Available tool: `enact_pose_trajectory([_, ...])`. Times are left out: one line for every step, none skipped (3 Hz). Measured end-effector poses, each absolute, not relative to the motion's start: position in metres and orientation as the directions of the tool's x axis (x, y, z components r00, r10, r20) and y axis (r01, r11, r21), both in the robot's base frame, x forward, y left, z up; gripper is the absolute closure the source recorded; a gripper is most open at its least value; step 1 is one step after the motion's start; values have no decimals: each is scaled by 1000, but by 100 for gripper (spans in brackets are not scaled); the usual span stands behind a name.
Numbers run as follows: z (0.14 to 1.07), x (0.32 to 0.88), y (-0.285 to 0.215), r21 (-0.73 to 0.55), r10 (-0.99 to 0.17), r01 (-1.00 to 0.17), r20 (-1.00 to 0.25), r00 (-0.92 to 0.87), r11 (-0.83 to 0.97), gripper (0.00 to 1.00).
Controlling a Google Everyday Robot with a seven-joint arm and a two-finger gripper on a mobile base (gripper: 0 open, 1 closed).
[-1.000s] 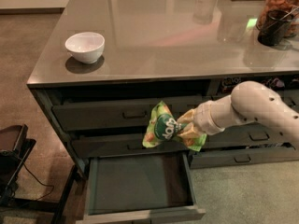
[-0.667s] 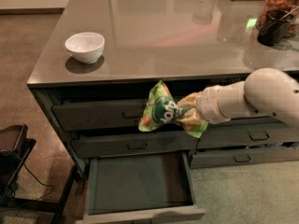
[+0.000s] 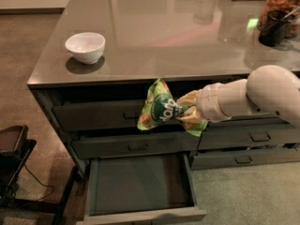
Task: Pick green rice chip bag from bottom drawer and place on counter
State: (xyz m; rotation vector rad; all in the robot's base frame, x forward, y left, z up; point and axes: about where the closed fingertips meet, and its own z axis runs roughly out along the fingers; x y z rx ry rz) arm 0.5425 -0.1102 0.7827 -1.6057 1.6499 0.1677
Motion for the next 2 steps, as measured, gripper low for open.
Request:
enact_pose_trajectory([834, 545, -106, -448, -768, -877, -619, 163, 175, 100])
enact_pose_trajectory([933, 555, -109, -535, -776, -826, -592, 219, 175, 100])
